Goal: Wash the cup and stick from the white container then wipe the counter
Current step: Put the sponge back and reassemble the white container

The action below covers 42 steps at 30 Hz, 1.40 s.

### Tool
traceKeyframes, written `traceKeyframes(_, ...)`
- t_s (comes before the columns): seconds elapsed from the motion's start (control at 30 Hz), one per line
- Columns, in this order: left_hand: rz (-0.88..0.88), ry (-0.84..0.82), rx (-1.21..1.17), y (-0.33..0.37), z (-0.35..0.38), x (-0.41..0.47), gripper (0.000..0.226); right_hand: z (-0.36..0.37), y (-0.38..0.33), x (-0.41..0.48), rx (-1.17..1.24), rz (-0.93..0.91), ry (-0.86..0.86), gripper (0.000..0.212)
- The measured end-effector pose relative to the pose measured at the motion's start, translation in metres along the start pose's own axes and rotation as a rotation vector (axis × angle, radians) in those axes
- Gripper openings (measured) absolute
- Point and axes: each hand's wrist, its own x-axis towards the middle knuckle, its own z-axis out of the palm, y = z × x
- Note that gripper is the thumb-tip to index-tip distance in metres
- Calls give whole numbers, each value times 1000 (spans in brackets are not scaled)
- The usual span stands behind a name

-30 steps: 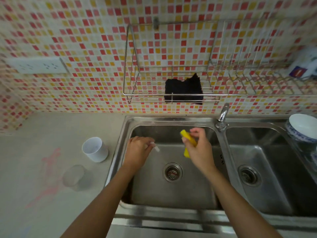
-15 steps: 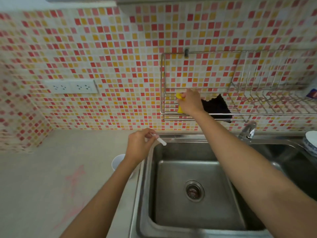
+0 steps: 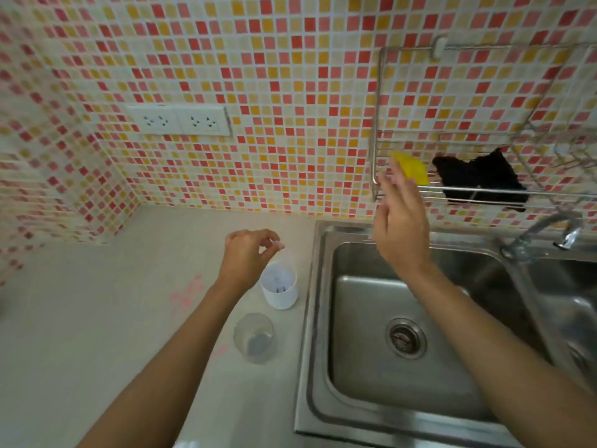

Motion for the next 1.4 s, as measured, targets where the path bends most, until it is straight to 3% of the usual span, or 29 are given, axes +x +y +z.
traceKeyframes(0.1, -15, -70, 58, -25, 12, -12, 21, 38, -14, -63, 176, 17, -137, 48)
traceKeyframes(0.23, -24, -113, 86, -44, 28, -23, 17, 92, -29, -112, 229, 200, -572, 60)
traceKeyframes(0.3, -31, -111, 94, -51, 32, -28, 15, 112, -36, -128, 296, 334, -687, 67)
traceKeyframes(0.53, -16, -124, 113, -58, 40, -25, 16, 135, -57, -140, 585, 484, -767, 74)
traceKeyframes(0.73, 16, -166, 168, -52, 45, -13, 21, 148, -61, -139, 547, 638, -756, 89)
traceKeyframes(0.97, 47, -242, 189, -46, 48, -19, 24, 149, -64, -129, 530, 651, -756, 88)
traceKeyframes(1.07, 13, -153, 65, -54, 38, -38, 29, 144, -63, -128, 498, 653, -717, 86)
traceKeyframes(1.17, -138, -70, -133, -65, 25, -77, 57, 131, -53, -130, 443, 605, -720, 91)
traceKeyframes(1.27, -274, -230, -179, -84, 11, -116, 72, 112, -39, -135, 386, 512, -761, 91)
traceKeyframes(1.4, -313, -496, -250, -94, 12, -149, 81, 89, -30, -140, 345, 384, -875, 89)
